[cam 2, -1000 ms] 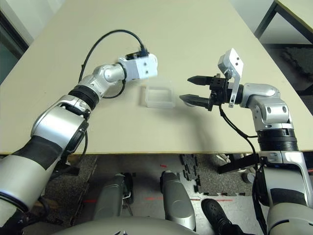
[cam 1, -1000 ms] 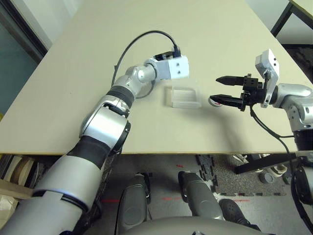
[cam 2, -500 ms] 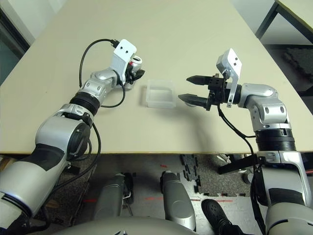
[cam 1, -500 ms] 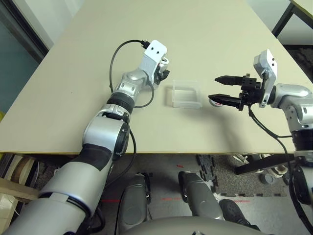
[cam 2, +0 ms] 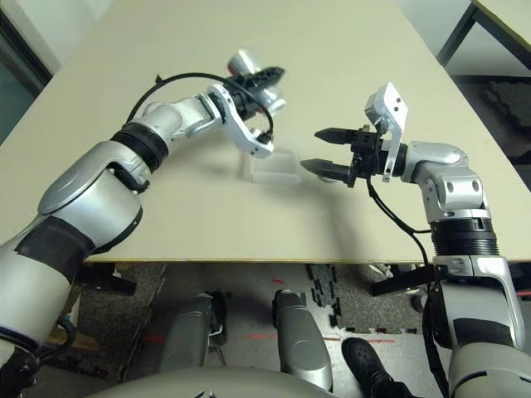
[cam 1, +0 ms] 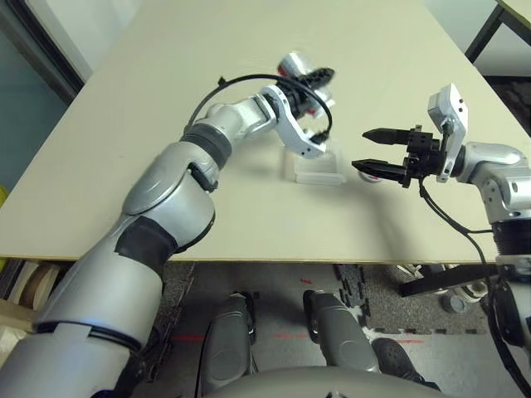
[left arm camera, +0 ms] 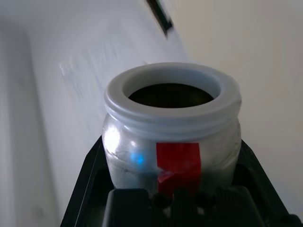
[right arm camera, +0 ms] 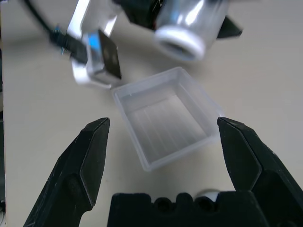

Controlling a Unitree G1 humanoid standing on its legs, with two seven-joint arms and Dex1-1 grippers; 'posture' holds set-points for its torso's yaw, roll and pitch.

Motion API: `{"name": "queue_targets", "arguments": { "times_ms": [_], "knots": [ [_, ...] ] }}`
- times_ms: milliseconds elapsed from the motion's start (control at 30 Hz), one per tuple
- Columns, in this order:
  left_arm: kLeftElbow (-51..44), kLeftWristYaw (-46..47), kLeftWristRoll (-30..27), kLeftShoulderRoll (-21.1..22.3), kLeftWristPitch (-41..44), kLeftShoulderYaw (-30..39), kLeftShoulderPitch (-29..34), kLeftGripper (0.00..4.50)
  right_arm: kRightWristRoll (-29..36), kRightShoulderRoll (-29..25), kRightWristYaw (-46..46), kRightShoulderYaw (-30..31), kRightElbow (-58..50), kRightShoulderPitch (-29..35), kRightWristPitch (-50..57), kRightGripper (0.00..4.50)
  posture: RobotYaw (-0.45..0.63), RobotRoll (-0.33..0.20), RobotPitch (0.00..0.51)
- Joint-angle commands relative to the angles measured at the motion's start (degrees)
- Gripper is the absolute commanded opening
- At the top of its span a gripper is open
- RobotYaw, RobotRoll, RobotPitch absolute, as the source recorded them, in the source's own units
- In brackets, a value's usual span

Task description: Pour the medicine from the bottle into the box.

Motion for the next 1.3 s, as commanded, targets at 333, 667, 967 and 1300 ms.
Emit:
{"name": "queue_targets", "arguments": {
  "times_ms": [333, 667, 967, 1300],
  "knots": [
    [3.6, -3.2, -1.8, -1.1, -2.5, 1.4, -2.1, 2.64, 1.1, 0.3, -0.7, -0.3, -1.2, 1.0, 0.6, 4.5, -0.23, 0.0, 0.162],
    [2.9, -44.1, -43.7, -1.0, 5.8, 42.7, 6.5, 2.64, 0.7, 0.1, -0.3, 0.3, -1.3, 1.2, 0.4, 4.5, -0.22, 0.0, 0.166],
    [-0.5, -51.6, -65.4, -2.0, 17.3, 65.0, 14.8, 2.64, 0.3, 0.3, -0.1, 0.9, -1.5, 1.2, 0.2, 4.5, -0.21, 0.0, 0.164],
    [-2.3, -54.6, -72.0, -3.3, 12.3, 71.4, 19.9, 2.64, 0.0, 0.1, 0.1, 1.2, -1.5, 0.8, 0.3, 4.5, -0.22, 0.0, 0.157]
  ]
}}
